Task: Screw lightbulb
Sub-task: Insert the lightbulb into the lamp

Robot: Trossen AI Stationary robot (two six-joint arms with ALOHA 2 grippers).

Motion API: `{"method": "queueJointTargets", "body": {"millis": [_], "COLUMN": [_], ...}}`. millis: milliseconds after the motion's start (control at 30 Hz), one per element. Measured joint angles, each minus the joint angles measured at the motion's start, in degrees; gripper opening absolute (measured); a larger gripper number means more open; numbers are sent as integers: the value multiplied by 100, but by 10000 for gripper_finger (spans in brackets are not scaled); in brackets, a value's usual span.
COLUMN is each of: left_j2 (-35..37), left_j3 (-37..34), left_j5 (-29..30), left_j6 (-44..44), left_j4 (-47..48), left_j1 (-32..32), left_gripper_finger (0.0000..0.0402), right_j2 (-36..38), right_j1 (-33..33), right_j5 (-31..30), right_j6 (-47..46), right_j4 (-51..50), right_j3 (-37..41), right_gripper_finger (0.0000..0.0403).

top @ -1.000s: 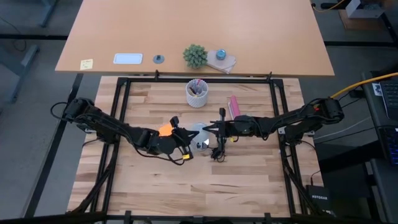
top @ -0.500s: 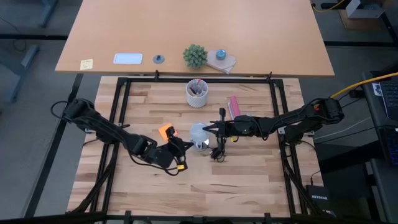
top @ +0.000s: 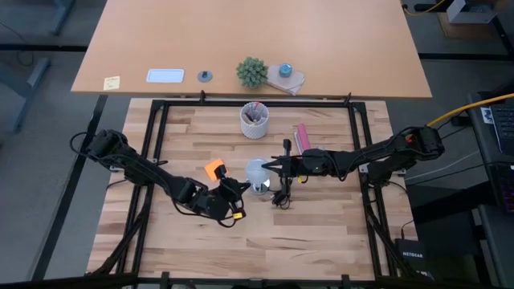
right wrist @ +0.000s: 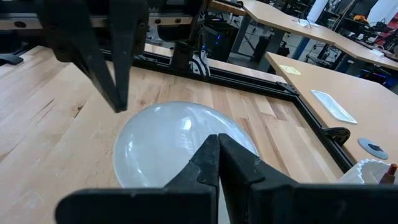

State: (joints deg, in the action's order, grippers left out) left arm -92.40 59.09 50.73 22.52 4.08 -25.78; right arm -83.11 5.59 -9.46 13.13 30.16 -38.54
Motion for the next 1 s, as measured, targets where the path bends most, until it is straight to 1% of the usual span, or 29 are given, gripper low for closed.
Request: {"method": "queueJointTargets", "body": {"millis": [267, 533, 767, 1000], "left_j2": [0, 0, 0, -2], "left_j3": [2, 9, 7, 4], "left_j5": [14, 53, 287, 502], "left_j6": [11, 421, 883, 918], "left_j4": [57, 542, 904, 918], "left_j1": [131, 221, 231, 323], "left_gripper_finger": [1, 1, 1, 1], "right_j2": [-2, -2, -2, -2], "right_j1": [2, 2, 6, 6], "right_j5": [-2, 1, 469, 588], "right_j6": [0, 1, -4, -133], "right_j4": [1, -4, -4, -3], "right_j3": [1, 2, 2, 2], "right_gripper_finger": [9, 9, 9, 9]}}
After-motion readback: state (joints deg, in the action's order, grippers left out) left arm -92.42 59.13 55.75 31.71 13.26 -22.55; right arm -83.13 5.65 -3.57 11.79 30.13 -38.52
